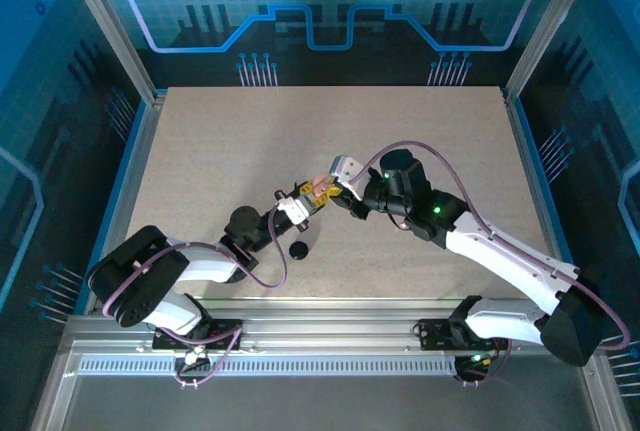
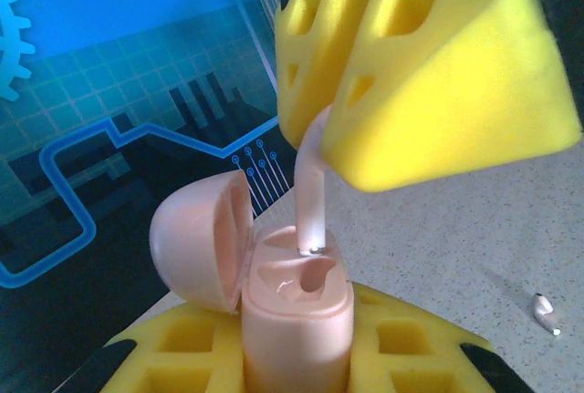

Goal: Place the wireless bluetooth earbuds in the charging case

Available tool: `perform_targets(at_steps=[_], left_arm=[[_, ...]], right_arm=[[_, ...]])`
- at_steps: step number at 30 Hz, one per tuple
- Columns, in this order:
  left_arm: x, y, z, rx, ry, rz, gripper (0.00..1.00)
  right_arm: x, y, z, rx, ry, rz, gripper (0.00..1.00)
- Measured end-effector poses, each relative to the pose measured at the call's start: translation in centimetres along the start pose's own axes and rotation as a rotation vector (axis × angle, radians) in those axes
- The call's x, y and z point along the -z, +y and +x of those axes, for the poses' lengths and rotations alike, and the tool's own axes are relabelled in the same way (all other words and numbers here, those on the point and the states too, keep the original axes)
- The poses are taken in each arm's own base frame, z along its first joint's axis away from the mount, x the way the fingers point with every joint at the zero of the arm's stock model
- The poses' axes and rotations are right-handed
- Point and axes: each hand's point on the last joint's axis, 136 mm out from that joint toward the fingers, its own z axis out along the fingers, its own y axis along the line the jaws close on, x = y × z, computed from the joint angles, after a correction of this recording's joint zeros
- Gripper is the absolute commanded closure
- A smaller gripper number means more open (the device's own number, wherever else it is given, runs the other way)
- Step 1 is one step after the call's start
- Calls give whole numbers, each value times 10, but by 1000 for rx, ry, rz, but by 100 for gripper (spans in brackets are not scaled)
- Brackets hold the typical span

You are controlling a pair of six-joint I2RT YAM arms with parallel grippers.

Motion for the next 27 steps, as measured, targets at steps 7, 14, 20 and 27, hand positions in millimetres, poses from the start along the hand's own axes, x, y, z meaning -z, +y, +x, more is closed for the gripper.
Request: perform_targets(at_steps=[7,14,20,27], left_arm=[[0,0,0,0,0,0,86],[0,0,0,0,1,1,86],[0,0,0,-3,1,0,86],[0,1,1,-3,6,-6,86]], right_arm=[[0,3,2,14,15,-9,82],[-2,3,3,33,36,-9,83],[-4,2,5,39,51,4,83],[-6,2,5,54,63,11,83]])
